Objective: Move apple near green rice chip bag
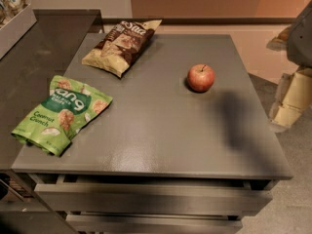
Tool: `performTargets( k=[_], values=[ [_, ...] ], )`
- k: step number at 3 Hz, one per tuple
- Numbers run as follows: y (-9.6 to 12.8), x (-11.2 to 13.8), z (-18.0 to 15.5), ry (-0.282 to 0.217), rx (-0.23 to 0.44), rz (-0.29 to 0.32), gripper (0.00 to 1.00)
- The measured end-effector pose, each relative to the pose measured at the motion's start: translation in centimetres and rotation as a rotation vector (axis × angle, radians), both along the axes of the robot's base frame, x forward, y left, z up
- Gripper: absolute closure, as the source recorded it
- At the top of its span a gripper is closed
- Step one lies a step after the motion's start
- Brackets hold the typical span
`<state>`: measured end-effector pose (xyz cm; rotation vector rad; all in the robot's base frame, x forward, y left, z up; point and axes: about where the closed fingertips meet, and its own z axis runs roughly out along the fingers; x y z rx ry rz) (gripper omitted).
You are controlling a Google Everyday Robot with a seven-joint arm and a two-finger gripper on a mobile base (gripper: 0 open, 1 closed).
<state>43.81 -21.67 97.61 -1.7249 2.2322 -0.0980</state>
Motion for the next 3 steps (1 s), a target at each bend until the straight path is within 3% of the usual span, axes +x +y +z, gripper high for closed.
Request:
performTargets(
  k=[1, 3],
  values=[
    [0.0, 0.0, 0.0, 0.000, 0.000, 0.000, 0.00],
    [0.9, 1.9, -2.1, 0.051, 0.059, 0.004, 0.00]
  ],
)
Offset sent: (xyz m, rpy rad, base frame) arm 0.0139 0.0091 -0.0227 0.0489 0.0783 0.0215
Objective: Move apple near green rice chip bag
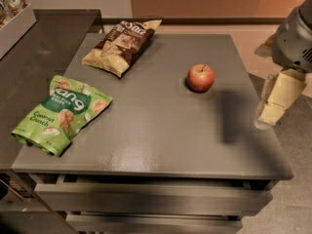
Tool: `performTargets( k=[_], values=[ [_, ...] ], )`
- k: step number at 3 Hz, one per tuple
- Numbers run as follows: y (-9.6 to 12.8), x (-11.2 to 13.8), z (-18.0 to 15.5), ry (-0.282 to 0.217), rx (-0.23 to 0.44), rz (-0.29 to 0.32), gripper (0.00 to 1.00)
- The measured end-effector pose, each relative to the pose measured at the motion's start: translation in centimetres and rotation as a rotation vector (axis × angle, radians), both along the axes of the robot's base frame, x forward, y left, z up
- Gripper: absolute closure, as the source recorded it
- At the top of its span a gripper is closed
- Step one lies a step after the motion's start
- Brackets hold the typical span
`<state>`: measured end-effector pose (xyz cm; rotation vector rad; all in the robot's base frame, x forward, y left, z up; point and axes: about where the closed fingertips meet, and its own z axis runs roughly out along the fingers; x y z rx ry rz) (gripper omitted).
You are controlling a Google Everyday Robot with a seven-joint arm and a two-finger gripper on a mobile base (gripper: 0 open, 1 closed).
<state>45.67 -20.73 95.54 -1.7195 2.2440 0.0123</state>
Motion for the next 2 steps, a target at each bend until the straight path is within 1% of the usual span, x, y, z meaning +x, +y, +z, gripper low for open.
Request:
performTargets(
  k=[1, 2],
  values=[
    [0.9, 3.2, -2.2, 0.015, 0.071, -0.054, 0.00],
    [1.6, 7.0, -4.5, -0.010, 0.132, -0.140, 0.00]
  ],
)
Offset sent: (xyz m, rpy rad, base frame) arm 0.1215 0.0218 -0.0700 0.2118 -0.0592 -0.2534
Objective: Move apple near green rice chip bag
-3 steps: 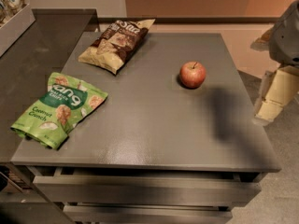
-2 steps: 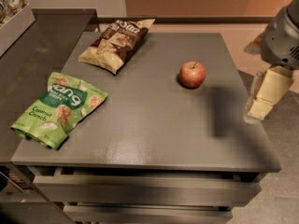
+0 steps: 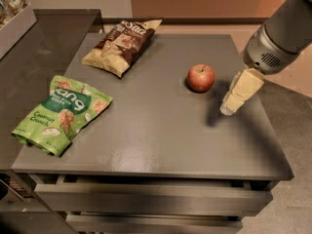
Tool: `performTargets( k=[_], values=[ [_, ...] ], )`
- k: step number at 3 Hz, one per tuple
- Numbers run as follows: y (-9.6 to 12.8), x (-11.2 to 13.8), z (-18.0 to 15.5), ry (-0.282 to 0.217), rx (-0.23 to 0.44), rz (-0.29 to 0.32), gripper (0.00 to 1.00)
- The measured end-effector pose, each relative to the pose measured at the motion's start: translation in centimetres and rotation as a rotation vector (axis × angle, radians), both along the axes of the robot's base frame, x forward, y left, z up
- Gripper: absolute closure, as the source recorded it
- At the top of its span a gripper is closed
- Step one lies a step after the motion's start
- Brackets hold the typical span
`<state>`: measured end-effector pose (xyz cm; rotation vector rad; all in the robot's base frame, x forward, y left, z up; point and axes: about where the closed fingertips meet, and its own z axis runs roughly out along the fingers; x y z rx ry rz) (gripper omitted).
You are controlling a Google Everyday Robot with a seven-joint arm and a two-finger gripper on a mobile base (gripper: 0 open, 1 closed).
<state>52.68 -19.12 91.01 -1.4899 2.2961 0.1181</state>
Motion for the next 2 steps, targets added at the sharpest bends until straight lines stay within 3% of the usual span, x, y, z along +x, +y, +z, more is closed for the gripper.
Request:
performTargets(
  k=[2],
  values=[
    [0.3, 6.2, -3.0, -0.070, 0.081, -0.181, 0.00]
  ],
)
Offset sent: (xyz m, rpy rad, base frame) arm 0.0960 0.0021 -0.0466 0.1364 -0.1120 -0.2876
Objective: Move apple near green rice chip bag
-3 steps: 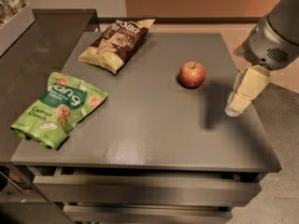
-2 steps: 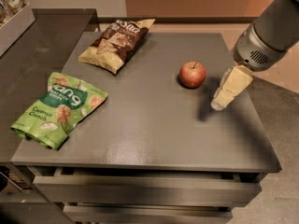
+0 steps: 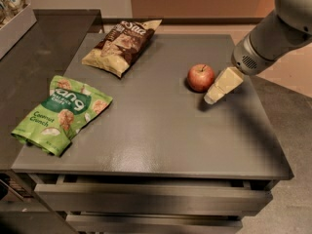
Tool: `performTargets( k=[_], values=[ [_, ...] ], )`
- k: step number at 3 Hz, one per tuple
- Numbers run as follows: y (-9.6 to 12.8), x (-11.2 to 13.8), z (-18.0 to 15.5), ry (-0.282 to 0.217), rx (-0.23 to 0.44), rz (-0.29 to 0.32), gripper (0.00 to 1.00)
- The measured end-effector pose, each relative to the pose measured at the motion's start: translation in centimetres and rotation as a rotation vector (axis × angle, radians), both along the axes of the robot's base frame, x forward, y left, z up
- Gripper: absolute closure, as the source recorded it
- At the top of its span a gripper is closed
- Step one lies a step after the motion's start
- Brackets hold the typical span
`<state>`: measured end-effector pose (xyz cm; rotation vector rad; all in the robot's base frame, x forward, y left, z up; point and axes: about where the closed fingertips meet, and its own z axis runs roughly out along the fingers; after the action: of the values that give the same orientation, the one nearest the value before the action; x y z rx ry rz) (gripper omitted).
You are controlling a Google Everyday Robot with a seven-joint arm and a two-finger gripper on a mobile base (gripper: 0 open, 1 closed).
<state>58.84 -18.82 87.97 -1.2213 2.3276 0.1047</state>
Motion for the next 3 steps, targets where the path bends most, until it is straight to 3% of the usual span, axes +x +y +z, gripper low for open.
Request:
performTargets(
  k=[1, 3],
  values=[
    [0.6, 1.9, -1.3, -0.009, 0.042, -0.048, 0.00],
    [2.2, 4.4, -2.2, 0.000, 0.116, -0.085, 0.00]
  ],
)
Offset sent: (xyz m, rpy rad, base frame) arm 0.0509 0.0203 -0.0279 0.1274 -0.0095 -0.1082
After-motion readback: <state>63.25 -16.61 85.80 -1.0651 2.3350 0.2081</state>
